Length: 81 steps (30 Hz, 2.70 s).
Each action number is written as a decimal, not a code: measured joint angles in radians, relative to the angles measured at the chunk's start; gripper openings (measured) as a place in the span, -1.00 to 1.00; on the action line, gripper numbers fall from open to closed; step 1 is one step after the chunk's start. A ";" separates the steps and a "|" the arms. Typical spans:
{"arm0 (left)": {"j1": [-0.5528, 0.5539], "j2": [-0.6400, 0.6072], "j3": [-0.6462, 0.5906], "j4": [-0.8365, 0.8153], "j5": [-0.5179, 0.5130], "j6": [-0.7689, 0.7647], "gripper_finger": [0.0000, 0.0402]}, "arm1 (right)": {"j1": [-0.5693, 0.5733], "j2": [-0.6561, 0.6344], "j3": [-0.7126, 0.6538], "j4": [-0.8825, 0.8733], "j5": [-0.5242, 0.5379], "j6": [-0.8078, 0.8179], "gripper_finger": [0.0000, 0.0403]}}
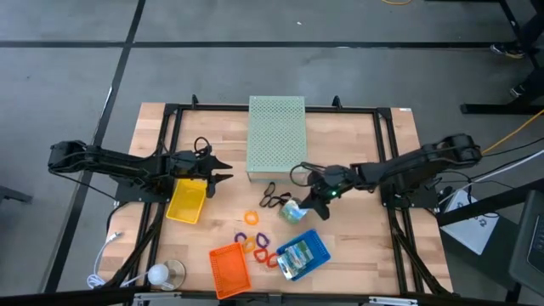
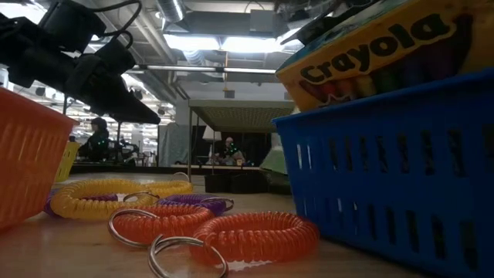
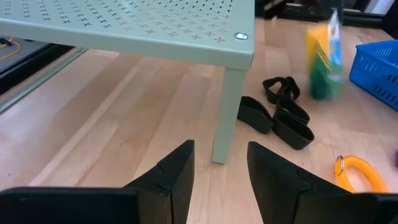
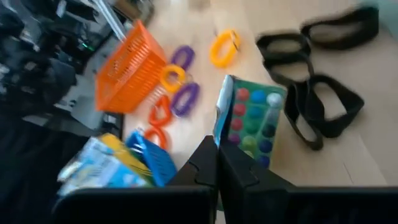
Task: Pick & Place Office Desk Supplies
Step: Put the crayon box into the blue bin
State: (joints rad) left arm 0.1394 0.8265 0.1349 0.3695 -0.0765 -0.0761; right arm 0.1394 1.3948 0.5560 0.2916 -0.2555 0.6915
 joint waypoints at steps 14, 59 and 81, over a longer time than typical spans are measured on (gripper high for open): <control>0.000 0.000 0.000 0.006 -0.008 0.020 -0.29 | 0.135 -0.079 0.436 -0.726 0.317 0.212 -1.00; 0.000 0.000 0.000 0.022 0.045 0.080 -0.29 | 0.561 0.274 0.857 -1.238 0.525 1.082 -1.00; 0.000 0.000 0.000 -0.027 0.047 0.060 -0.29 | 0.529 0.400 0.796 -1.015 0.479 1.029 -1.00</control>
State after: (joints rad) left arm 0.1390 0.8265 0.1352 0.3426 -0.0296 -0.0159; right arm 0.6680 1.7949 1.3521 -0.7238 0.2233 1.7206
